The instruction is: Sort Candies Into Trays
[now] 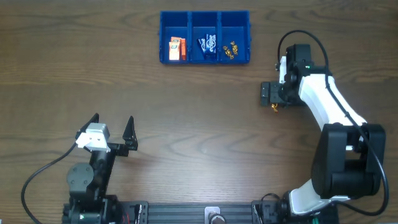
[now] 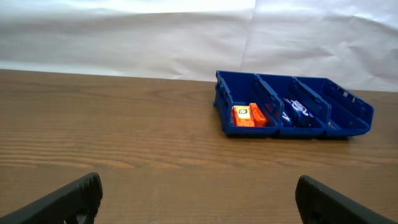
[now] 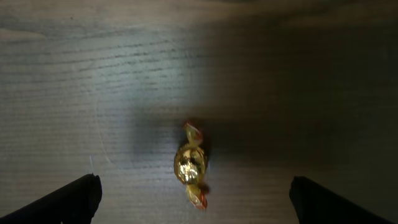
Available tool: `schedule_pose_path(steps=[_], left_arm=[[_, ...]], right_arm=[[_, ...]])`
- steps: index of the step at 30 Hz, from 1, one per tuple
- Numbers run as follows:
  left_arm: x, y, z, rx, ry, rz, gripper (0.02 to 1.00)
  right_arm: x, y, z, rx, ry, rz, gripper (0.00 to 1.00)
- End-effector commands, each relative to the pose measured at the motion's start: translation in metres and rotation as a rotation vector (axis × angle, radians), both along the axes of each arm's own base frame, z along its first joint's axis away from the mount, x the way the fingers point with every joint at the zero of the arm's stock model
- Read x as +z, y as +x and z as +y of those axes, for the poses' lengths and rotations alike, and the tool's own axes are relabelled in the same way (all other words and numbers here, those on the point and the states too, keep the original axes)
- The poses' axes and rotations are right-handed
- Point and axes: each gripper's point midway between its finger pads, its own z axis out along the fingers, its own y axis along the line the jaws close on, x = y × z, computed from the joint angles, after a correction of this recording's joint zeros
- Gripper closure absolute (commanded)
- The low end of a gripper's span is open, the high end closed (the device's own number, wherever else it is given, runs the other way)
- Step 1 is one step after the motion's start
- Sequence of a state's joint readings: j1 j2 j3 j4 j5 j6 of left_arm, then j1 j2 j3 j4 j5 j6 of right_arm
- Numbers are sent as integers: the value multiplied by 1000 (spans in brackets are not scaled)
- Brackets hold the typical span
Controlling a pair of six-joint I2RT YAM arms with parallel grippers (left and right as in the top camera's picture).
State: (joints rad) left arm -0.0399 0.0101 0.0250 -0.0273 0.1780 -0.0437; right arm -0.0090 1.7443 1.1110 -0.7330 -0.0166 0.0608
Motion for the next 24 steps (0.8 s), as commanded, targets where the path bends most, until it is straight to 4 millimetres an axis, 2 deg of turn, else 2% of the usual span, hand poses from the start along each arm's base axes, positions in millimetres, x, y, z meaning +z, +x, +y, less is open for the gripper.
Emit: schedule_pose_path(steps=[1, 24], left_arm=[[-16, -1, -1, -12, 14, 45, 23], [-16, -1, -1, -11, 14, 45, 20]], right_arm=[[-21, -2, 3, 46, 1, 45, 7], [-37, -8, 5, 65, -8, 72, 42]])
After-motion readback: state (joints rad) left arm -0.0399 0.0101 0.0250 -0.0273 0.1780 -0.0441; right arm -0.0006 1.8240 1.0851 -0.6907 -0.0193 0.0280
